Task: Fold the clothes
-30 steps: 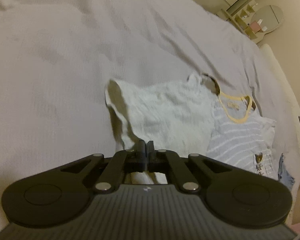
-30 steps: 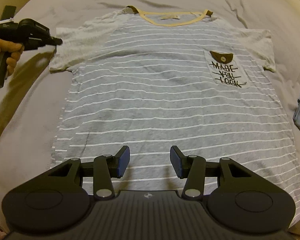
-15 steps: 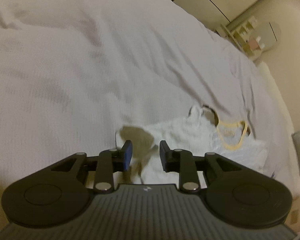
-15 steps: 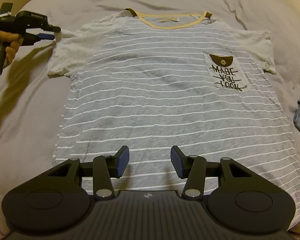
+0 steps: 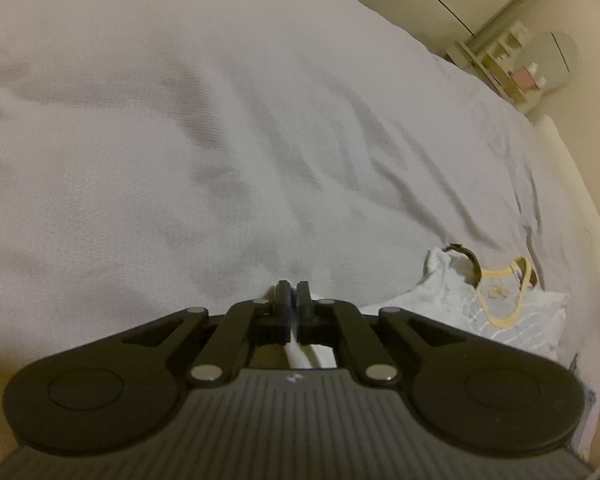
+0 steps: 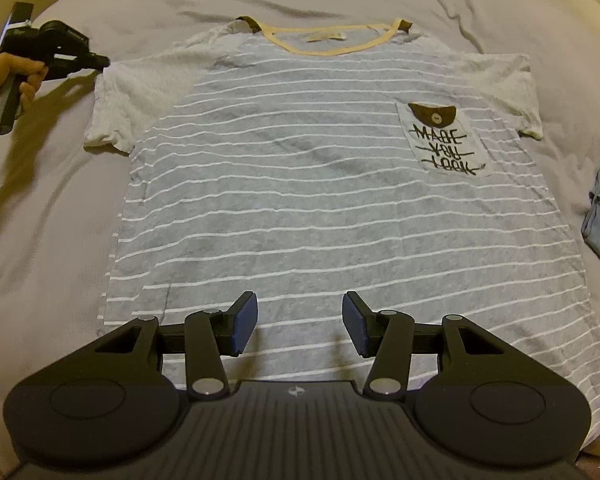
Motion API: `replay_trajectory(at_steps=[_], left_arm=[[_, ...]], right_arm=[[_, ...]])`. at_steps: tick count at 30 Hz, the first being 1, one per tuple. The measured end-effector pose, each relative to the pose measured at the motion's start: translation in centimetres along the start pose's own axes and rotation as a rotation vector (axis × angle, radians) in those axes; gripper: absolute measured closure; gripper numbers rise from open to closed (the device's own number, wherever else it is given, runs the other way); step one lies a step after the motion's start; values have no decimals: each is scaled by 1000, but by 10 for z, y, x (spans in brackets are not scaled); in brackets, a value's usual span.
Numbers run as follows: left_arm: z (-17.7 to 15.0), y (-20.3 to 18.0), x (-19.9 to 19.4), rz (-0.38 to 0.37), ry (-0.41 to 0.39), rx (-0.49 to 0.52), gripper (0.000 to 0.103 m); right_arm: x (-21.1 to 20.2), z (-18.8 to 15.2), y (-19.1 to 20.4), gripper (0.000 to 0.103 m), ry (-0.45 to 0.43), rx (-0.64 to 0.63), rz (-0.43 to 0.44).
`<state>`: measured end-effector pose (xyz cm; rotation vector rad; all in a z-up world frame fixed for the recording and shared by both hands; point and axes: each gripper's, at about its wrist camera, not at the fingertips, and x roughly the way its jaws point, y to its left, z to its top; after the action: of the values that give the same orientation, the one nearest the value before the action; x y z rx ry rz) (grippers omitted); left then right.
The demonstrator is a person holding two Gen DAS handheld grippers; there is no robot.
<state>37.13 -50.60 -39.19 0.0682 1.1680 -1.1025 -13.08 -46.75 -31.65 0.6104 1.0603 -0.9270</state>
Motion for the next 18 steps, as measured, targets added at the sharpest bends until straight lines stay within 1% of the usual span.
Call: replay_trajectory(at_steps=[2,4,7,9,12,14,15,17,18], left_arm=[[-6,2,-11,12,-16,-1,101],[-14,0,-27,8,-30,25,101],[-29,-15,-45,-22,-33,108,100],[-43,-33,-50,-55,-12,188,99],[-66,-60,-48,-104,36,289,91],[-81,-67,-37,-75,99,331,91],[-89,-70,-31,-59,131,351,89],[-104,-76,-19,-26,195,391,89],[-112,-75,-19,-6,206,414,89]], right_arm=[[0,-3,2,52,3,2,8],[1,-6,6,52,7,1,20],[4,-13,15,52,19,-14,51],[6,-19,22,52,29,-26,76],[11,-30,33,52,57,-37,113],[17,-41,36,52,89,-30,130],[17,-48,36,52,100,-27,135],[15,-62,33,51,116,-23,142],[14,-69,32,51,124,-21,145]])
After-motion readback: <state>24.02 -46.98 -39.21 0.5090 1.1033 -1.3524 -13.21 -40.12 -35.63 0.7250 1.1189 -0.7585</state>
